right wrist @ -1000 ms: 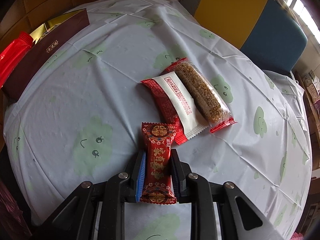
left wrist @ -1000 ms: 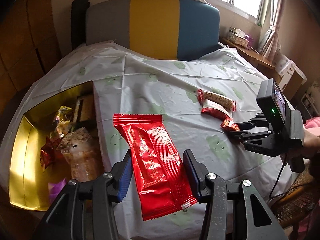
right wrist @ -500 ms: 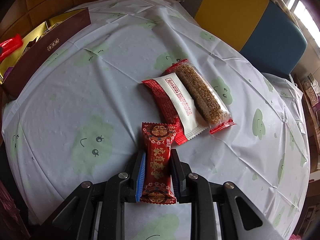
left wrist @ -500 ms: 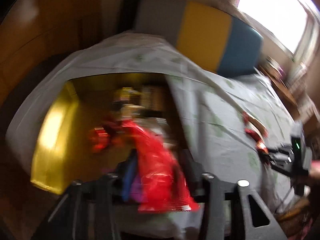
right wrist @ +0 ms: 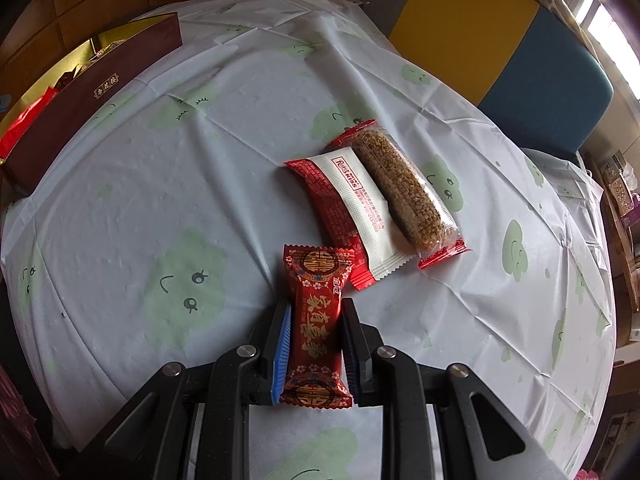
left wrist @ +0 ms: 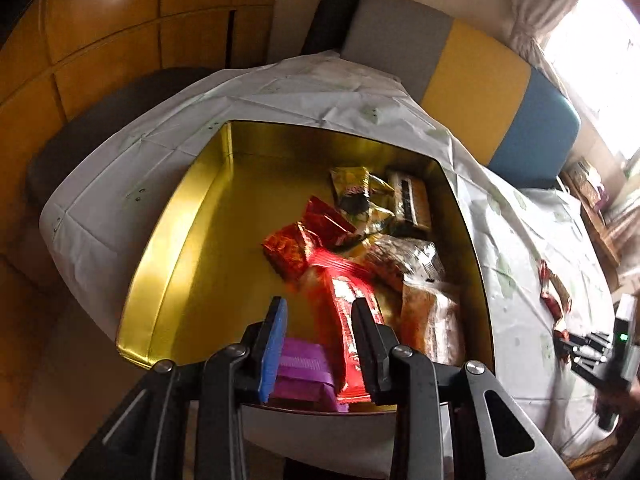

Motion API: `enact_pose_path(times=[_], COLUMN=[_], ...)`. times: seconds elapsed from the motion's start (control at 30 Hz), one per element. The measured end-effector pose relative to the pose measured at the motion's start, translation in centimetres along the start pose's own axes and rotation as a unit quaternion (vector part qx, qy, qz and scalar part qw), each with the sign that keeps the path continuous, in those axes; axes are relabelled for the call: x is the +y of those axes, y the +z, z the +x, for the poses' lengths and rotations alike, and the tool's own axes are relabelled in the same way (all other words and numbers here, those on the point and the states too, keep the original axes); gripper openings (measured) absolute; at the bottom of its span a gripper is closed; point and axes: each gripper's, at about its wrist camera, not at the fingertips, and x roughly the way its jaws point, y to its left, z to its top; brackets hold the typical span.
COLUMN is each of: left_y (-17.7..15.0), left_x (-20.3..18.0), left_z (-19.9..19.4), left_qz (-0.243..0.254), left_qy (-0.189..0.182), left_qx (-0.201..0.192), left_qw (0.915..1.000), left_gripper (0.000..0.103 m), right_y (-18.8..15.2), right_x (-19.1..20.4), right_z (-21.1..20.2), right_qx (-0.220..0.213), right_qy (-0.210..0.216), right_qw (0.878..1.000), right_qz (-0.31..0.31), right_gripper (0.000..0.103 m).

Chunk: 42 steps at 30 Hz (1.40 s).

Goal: Organize snacks

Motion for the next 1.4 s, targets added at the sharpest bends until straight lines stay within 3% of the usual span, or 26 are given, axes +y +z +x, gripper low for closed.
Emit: enact_pose_path(times=[0.23,0.63,1.4], left_y=[-0.7,-1.8,-1.8], left_x=[-1.8,-4.1,-3.6], left_z=[1.0,1.1,1.4], left_qz=[0.036,0.074,0.089], left_qy=[0.023,0.03,0.041], left_qx=[0.01,0.011,0.017], left_qw=[0.9991,0.9968,0.995], left_gripper=[0.034,0.034,0.034], right_y=[0.0,0.0,0.2], right_x=[-0.1,0.0,-1.2], right_z=[0.1,0.1,0.3], right_qx=[0.0,0.0,0.006], right_qy=[-0.001,-0.005,0.007], right_qw=[1.0,1.0,1.0], right_qz=[-0.002,-0.005,0.017], right_gripper=[0.024,0.024,0.025])
